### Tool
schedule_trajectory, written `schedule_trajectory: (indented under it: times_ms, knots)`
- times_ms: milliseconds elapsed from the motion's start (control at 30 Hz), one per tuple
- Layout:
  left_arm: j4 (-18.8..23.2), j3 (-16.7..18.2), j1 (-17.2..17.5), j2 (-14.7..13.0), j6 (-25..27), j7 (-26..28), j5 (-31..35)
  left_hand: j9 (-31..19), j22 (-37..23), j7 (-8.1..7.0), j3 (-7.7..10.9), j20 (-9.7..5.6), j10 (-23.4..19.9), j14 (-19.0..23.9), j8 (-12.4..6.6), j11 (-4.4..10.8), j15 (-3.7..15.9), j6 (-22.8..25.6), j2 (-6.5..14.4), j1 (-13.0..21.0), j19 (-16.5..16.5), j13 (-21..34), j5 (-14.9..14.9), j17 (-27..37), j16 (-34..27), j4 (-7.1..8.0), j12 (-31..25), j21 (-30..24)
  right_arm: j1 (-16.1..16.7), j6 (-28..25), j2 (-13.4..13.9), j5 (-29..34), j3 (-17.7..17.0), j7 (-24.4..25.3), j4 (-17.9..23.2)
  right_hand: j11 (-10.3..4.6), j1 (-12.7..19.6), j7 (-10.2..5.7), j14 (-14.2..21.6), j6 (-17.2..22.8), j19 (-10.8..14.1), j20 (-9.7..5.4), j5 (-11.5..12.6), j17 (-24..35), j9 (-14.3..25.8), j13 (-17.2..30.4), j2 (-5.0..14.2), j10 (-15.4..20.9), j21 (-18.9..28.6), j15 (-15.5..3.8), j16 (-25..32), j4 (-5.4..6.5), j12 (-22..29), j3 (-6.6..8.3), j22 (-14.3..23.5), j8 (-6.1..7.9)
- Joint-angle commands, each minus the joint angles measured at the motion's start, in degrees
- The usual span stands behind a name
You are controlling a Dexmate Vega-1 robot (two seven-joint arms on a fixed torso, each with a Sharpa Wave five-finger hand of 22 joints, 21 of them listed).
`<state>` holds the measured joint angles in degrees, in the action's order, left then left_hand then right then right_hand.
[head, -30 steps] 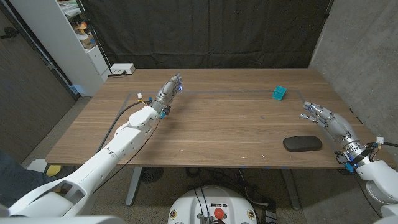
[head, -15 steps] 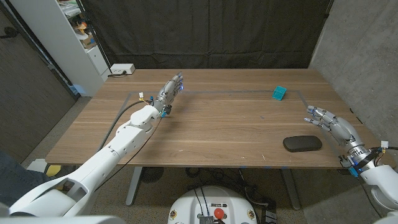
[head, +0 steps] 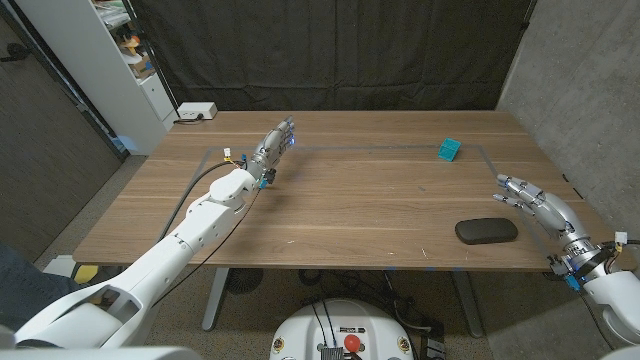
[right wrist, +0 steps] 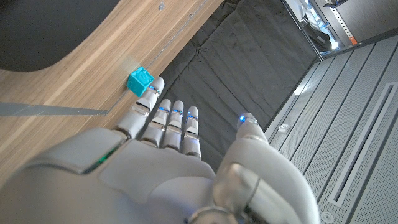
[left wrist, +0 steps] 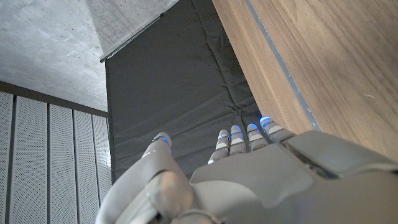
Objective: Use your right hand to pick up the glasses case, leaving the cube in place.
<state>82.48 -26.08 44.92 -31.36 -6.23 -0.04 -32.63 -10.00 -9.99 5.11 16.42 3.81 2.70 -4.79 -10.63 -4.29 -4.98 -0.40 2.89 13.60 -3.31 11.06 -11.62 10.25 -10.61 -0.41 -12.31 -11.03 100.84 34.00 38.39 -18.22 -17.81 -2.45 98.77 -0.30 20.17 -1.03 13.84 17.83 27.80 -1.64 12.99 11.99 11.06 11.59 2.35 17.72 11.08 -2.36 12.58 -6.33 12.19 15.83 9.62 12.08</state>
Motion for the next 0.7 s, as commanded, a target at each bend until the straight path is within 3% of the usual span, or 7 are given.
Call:
schedule_trajectory:
  times_ms: [33, 700]
  knots:
    - [-0.35, -0.30, -0.49, 0.17, 0.25, -0.26, 0.13, -0.21, -0.30, 0.40, 0.24, -0.25, -0.17, -0.18, -0.09, -0.09, -0.13, 0.37, 0.64, 0.13, -0.63, 0.14, 0.31, 0.28, -0.17, -0.24, 0.18, -0.26, 0.96, 0.53, -1.54, 8.92, -2.00, 3.52, 0.61, -0.11, 0.47, -0.11, 0.55, 0.49, 0.58, -0.04, 0.60, 0.13, 0.11, 0.17, -0.06, 0.25, 0.30, -0.50, 0.24, -0.43, 0.28, 0.11, 0.13, 0.20]
    - [-0.21, -0.68, -0.88, 0.32, 0.81, 0.02, 0.59, -0.21, -0.30, 0.49, 0.19, -0.22, -0.14, -0.27, -0.07, -0.11, -0.11, 0.31, 0.72, 0.07, -0.97, 0.14, 0.33, 0.28, -0.15, -0.32, 0.20, -0.16, 0.60, 1.33, -3.96, 24.52, -5.01, 9.92, 0.84, -0.55, 0.73, -0.67, 0.47, -0.17, 0.63, -0.27, 0.92, 0.14, 0.12, 0.20, -0.22, -0.70, 0.19, -0.89, 0.09, -0.69, -0.23, 0.18, 0.13, -0.16]
